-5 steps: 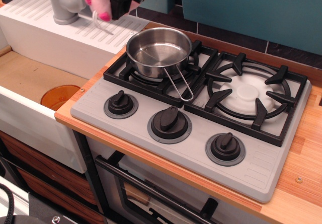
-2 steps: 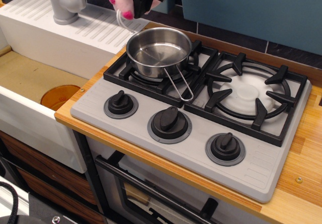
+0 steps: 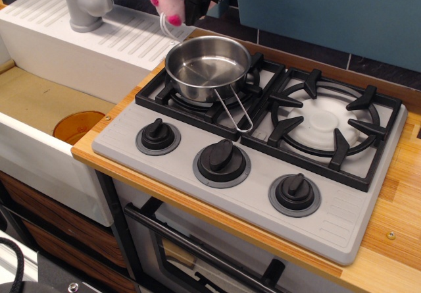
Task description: Put pan on stove and put stuffedpig in pan
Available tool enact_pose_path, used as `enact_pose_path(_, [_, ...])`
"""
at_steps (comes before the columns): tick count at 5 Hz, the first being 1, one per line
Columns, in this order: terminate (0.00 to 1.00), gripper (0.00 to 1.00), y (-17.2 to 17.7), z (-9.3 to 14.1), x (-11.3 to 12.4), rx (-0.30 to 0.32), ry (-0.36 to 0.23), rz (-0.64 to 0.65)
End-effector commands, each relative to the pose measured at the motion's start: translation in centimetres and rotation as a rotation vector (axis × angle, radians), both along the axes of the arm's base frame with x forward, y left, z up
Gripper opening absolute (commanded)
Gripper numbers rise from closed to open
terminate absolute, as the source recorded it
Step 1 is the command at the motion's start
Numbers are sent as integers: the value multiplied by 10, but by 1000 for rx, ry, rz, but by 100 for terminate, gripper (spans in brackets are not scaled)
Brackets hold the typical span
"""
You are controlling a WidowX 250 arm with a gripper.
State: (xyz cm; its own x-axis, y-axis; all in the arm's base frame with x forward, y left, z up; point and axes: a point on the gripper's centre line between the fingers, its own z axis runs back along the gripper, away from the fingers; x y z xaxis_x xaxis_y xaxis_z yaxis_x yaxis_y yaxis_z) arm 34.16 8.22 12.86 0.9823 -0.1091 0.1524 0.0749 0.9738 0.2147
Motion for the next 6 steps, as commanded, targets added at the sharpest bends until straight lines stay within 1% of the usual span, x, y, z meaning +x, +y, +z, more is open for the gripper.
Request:
enact_pose_path(1, [0, 100, 0, 14, 6, 7, -47, 15])
enact_pose_path(4, [0, 100, -8, 21, 9, 6, -41, 31])
enact_pose_path(6, [0, 100, -19, 23, 11, 13, -52, 53])
